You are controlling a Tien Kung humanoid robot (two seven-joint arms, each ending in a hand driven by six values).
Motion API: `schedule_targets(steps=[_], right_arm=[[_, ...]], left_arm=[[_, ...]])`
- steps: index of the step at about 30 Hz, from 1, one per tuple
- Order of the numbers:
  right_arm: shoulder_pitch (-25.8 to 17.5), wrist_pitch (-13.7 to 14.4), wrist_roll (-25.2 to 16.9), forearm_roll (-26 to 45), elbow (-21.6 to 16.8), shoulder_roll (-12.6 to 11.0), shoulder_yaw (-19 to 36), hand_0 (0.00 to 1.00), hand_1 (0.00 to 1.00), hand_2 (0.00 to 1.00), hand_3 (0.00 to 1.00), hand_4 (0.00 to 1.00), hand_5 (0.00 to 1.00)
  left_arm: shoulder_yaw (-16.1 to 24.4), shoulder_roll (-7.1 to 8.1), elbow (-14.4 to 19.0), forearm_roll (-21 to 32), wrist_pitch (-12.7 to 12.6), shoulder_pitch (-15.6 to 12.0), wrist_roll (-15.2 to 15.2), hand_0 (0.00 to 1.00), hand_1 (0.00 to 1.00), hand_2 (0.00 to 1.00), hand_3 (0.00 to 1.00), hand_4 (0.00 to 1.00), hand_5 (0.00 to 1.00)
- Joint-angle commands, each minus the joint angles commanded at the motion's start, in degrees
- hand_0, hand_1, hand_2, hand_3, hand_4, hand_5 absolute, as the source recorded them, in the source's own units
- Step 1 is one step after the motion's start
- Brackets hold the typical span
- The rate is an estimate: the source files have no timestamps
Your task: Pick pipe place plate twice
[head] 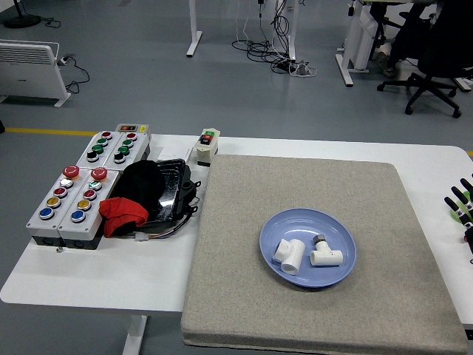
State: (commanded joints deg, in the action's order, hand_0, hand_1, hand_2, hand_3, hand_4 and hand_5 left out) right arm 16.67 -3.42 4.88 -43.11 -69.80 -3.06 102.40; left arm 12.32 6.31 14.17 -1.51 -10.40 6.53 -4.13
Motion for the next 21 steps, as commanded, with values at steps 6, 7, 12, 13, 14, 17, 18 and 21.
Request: schedule_targets(steps=[6, 7, 12, 13, 14, 17, 18, 21], right_arm=[[-0.20, -0.62, -0.06, 0.42, 0.07, 0.15, -0.49, 0.825, 0.784, 0.822, 0.783, 0.514, 0.564], [-0.24, -0.82, 0.00, 0.39, 0.09, 0.17, -0.60, 0.825, 0.784, 0.822, 0.783, 0.514, 0.564], [-0.39, -1.50, 0.35, 0.03, 0.28, 0.21, -0.91, 0.856, 0.800, 0.840, 0.790, 0.520, 0.641], [-0.42, -1.60, 0.45, -0.12, 0.41, 0.21, -0.92, 0.856, 0.800, 0.840, 0.790, 0.520, 0.641], [-0.47, -1.71, 0.55, -0.21, 0.52, 0.22, -0.92, 0.856, 0.800, 0.840, 0.790, 0.520, 0.641], [-0.58, -1.92, 0.63, -0.35, 0.61, 0.20, -1.00, 0.856, 0.800, 0.840, 0.790, 0.520, 0.641], [-0.63, -2.04, 0.62, -0.42, 0.62, 0.17, -1.08, 0.886, 0.811, 0.853, 0.792, 0.521, 0.709], [-0.67, -2.06, 0.41, -0.43, 0.71, 0.19, -1.18, 0.886, 0.811, 0.853, 0.792, 0.521, 0.709]], left_arm=[[0.17, -0.19, -0.03, -0.09, -0.05, -0.15, -0.10, 0.619, 0.583, 0.509, 0.586, 0.271, 0.998], [0.14, -0.23, -0.03, 0.03, -0.07, -0.21, -0.07, 0.619, 0.583, 0.509, 0.586, 0.271, 0.998], [0.30, -0.23, -0.03, -0.31, -0.09, -0.29, -0.19, 0.619, 0.585, 0.509, 0.587, 0.271, 0.998], [0.34, -0.24, -0.04, -0.32, -0.11, -0.33, -0.19, 0.619, 0.585, 0.509, 0.587, 0.271, 0.998], [0.40, -0.23, -0.04, -0.46, -0.11, -0.36, -0.24, 0.619, 0.585, 0.509, 0.587, 0.271, 0.998], [0.60, -0.23, -0.04, -0.82, -0.12, -0.42, -0.38, 0.619, 0.585, 0.509, 0.587, 0.271, 0.998], [0.63, -0.23, -0.04, -0.87, -0.12, -0.46, -0.40, 0.619, 0.585, 0.509, 0.586, 0.270, 0.998], [0.70, -0.26, -0.04, -0.89, -0.14, -0.55, -0.43, 0.619, 0.585, 0.509, 0.586, 0.270, 0.998]])
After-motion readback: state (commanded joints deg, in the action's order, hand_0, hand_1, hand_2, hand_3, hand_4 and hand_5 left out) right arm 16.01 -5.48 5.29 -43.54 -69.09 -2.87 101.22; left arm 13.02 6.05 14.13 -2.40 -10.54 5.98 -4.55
